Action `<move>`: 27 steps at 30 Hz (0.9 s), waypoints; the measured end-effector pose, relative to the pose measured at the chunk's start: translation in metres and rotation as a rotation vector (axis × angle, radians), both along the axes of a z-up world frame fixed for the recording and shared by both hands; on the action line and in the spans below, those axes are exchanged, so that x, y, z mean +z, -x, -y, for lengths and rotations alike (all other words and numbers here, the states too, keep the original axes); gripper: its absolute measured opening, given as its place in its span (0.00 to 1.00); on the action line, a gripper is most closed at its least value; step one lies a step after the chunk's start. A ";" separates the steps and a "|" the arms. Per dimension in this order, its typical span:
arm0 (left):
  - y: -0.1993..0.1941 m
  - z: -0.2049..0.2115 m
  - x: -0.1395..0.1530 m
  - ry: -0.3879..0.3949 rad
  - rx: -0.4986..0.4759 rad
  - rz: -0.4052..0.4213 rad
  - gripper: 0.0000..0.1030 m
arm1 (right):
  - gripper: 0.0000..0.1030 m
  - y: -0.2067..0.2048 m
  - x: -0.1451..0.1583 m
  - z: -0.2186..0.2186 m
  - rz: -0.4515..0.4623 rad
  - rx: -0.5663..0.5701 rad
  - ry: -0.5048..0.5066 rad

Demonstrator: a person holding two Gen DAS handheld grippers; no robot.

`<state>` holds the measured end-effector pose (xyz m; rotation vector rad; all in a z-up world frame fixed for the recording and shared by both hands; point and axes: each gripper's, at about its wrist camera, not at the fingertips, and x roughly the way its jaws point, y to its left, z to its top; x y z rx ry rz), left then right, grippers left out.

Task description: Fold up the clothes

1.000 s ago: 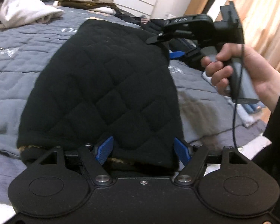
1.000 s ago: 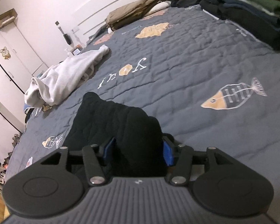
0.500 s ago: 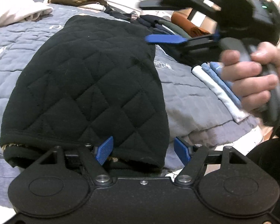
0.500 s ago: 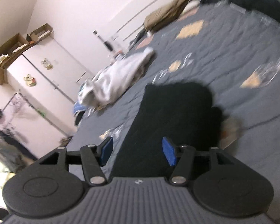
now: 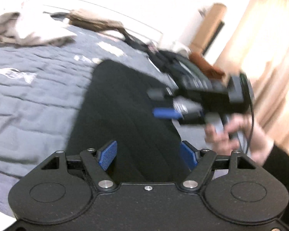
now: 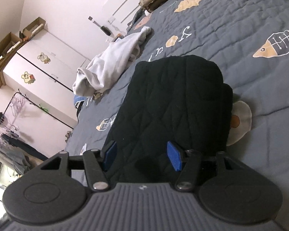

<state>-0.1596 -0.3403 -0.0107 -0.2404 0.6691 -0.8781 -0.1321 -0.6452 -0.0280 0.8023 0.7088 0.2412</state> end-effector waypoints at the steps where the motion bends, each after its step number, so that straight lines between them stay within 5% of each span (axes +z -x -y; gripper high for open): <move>1: -0.006 -0.007 0.003 0.027 0.019 -0.015 0.69 | 0.55 0.001 0.000 -0.001 -0.002 0.004 0.003; 8: -0.034 -0.032 0.009 0.181 0.083 -0.141 0.71 | 0.55 0.001 0.000 -0.001 -0.009 0.008 0.015; 15: -0.026 -0.021 0.007 0.111 0.048 -0.109 0.71 | 0.52 0.007 -0.007 0.013 -0.021 -0.019 -0.043; 22: -0.025 -0.012 0.006 0.066 0.063 -0.087 0.72 | 0.52 0.011 -0.006 0.009 -0.013 -0.015 0.004; 27: -0.021 -0.003 0.009 -0.050 0.122 -0.029 0.73 | 0.52 0.011 -0.004 0.005 -0.001 -0.009 0.043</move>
